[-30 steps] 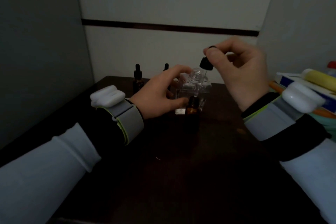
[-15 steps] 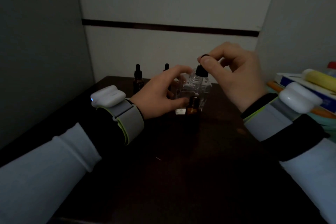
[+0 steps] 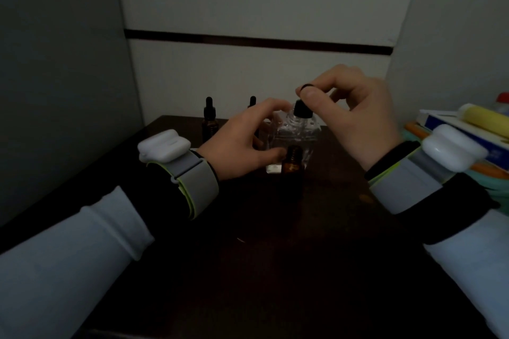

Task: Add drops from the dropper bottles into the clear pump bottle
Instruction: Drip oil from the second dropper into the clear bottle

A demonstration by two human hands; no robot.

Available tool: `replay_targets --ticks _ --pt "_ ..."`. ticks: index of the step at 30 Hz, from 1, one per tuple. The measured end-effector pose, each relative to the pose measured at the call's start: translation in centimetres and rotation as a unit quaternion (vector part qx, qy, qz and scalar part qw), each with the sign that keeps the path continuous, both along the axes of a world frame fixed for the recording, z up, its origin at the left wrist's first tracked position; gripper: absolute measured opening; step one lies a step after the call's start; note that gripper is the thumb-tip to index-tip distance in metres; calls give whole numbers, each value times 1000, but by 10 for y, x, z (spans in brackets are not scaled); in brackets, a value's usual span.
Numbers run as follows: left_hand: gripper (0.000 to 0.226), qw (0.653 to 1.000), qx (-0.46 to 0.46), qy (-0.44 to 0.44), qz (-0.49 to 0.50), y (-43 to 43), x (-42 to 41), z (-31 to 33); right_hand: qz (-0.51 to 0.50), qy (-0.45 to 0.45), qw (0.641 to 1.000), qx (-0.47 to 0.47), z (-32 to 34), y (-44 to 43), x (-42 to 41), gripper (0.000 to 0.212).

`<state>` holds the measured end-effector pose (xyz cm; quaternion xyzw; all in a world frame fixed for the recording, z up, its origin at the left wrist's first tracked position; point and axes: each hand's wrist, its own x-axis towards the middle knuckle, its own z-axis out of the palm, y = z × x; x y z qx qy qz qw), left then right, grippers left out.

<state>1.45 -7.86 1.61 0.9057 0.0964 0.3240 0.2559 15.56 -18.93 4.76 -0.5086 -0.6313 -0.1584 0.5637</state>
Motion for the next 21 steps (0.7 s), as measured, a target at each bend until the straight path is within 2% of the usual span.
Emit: replay_targets --ticks 9,11,17,21 --pt "58 1000 6 -3 -3 2 0 -1 -12 103 984 144 12 -7 -2 9" --pt "58 1000 7 -3 -1 2 0 -1 -12 95 987 127 11 -6 -1 10" --pt "60 1000 3 -1 0 1 0 0 -65 -23 998 3 -4 4 -1 9" --pt "60 1000 -3 1 -2 0 0 1 -65 -12 998 -6 -4 4 0 8"
